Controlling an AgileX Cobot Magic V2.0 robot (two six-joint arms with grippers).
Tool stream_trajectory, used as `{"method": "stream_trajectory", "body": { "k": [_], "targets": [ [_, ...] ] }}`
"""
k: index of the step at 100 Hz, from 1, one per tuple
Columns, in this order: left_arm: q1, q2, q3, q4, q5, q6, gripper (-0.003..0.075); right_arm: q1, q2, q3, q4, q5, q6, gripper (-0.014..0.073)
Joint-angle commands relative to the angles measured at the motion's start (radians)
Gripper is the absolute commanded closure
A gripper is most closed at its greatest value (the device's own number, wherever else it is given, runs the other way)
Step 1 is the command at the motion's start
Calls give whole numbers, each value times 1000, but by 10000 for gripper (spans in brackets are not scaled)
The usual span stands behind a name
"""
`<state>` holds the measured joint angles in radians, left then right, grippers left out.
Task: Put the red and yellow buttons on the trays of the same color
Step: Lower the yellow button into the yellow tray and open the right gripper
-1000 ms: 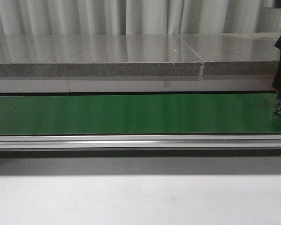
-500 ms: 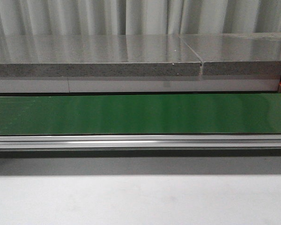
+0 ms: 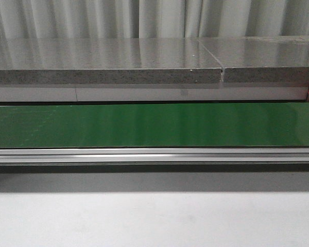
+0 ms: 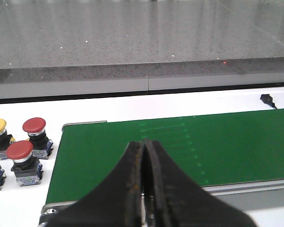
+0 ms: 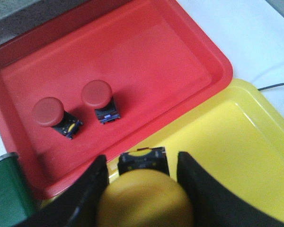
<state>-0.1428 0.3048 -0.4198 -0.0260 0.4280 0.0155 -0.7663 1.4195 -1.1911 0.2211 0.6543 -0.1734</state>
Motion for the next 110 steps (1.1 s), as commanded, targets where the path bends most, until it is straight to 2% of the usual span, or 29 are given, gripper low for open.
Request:
{"method": "stream_trajectory", "body": {
  "k": [1, 20, 69, 110],
  "targets": [
    [-6, 6, -28, -8, -77, -5, 739, -25, 19, -27, 3, -67, 1, 551],
    [-6, 6, -28, -8, -77, -5, 739, -55, 102, -27, 3, -65, 1, 551],
    [-6, 6, -28, -8, -77, -5, 739, -55, 275, -27, 3, -94, 1, 551],
    [-6, 6, -28, -8, -77, -5, 739, -6, 339, -27, 31, -121, 0, 551]
  ]
}}
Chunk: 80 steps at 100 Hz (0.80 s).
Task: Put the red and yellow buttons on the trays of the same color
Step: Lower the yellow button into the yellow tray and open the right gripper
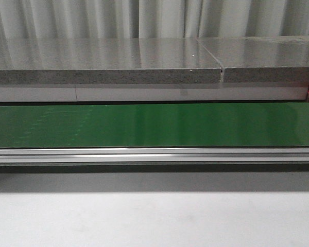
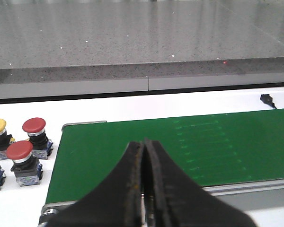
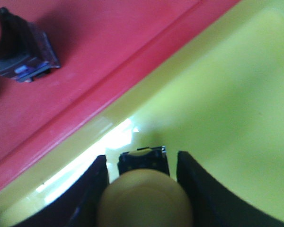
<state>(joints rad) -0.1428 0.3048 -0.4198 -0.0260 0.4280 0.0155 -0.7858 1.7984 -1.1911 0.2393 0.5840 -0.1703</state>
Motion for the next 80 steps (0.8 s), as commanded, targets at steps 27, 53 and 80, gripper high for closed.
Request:
{"method": "stream_trajectory", "body": {
  "k": [27, 53, 80],
  "targets": [
    [-6, 6, -28, -8, -77, -5, 739, 18, -39, -27, 12, -56, -4, 551],
    [-6, 6, -28, -8, -77, -5, 739, 18, -26, -17, 12, -53, -5, 551],
    [-6, 6, -28, -8, -77, -5, 739, 18, -1, -17, 12, -26, -12, 551]
  ]
}}
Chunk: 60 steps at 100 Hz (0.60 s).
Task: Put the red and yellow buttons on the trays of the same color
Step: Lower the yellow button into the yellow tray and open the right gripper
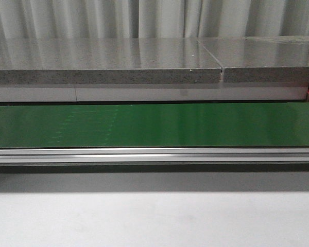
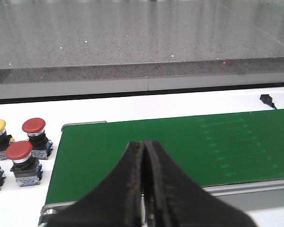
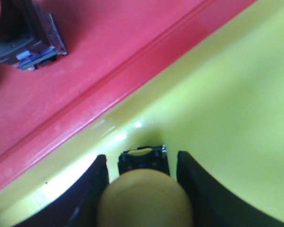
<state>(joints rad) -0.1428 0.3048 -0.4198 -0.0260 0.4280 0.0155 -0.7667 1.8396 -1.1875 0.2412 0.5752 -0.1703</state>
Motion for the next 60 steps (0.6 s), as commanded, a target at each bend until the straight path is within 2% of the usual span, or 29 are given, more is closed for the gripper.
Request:
{"method": "stream_trajectory", "body": {
  "k": [1, 14, 21, 33, 40, 60],
  "targets": [
    [-6, 6, -28, -8, -77, -5, 739, -1, -42, -20, 10, -16, -13, 550],
    [-6, 6, -28, -8, -77, -5, 739, -1, -42, -20, -4, -2, -25, 484],
    [-6, 6, -28, -8, -77, -5, 739, -1, -42, -20, -6, 1, -32, 389],
    [-6, 6, -28, -8, -77, -5, 739, -1, -43, -20, -6, -1, -32, 174],
    [-6, 6, -28, -8, -77, -5, 739, -1, -45, -20, -6, -12, -32, 100],
    [-6, 6, -28, -8, -77, -5, 739, -1, -59, -23, 1, -28, -32, 83]
  ]
}}
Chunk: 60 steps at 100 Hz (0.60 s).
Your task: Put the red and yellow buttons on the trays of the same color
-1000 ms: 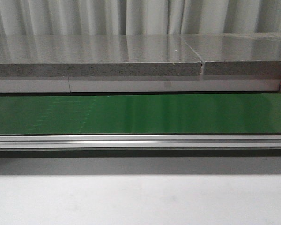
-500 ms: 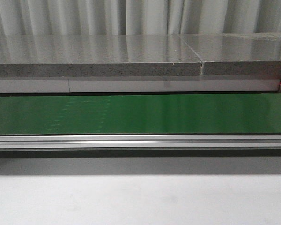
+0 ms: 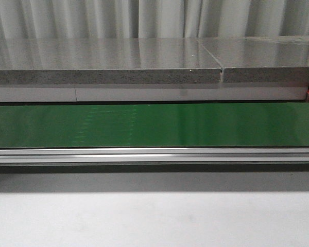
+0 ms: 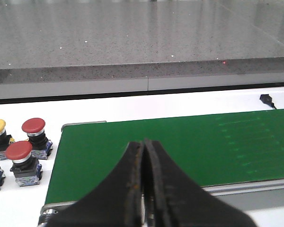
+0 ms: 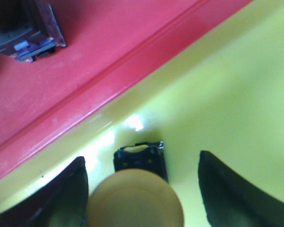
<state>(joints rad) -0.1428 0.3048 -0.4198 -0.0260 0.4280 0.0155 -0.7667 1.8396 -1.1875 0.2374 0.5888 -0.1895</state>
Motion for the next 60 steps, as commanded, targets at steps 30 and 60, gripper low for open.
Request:
{"method": "stream_trajectory", "body": {
  "k": [30, 60],
  "targets": [
    [-6, 6, -28, -8, -77, -5, 739, 26, -178, -23, 48, -104, -12, 83],
    [-6, 6, -28, -8, -77, -5, 739, 198, -354, -23, 48, -151, -49, 84]
  ]
}}
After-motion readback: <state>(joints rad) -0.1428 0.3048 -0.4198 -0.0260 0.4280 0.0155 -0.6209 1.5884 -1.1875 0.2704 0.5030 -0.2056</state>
